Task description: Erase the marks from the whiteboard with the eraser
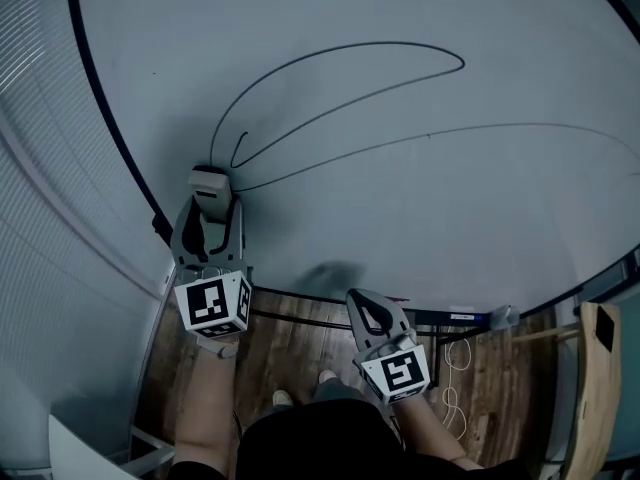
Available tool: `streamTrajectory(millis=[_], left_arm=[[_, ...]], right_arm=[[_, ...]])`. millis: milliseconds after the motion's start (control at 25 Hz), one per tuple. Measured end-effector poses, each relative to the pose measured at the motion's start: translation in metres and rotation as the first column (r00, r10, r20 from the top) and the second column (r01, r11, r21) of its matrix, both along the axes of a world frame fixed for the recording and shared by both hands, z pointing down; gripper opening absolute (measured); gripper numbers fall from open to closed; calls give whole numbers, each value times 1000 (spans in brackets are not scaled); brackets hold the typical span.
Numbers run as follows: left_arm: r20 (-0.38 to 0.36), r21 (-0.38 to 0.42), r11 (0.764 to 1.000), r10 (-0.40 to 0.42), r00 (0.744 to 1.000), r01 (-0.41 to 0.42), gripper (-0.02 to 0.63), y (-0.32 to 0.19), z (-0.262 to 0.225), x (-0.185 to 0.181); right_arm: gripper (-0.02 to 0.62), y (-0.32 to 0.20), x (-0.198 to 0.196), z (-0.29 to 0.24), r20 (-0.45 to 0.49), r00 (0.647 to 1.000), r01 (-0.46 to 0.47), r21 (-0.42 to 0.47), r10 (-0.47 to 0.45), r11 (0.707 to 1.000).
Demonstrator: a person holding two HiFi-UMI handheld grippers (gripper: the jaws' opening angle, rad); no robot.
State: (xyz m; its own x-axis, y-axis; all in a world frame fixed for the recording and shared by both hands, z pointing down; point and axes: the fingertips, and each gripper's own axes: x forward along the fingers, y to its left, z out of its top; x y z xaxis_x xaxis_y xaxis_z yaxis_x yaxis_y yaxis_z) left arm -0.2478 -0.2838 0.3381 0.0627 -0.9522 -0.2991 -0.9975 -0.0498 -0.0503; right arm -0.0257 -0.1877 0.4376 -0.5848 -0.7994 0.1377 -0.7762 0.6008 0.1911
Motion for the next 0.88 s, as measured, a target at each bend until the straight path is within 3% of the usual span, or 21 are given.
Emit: streamTrajectory(millis=[280, 640, 880], left_arm=[[-22, 97, 990, 101, 995, -98, 264, 3, -51, 6], [130, 221, 964, 119, 984, -146, 264, 7, -159, 27], [216, 272, 955, 55, 975, -114, 264, 11, -145, 28]], right_arm=[[26, 10, 8, -2, 26, 995, -92, 4, 92, 996], [26, 13, 1, -38, 16, 999, -53, 63, 52, 997], [26, 12, -2, -39, -5, 1000, 0, 58, 0, 998]])
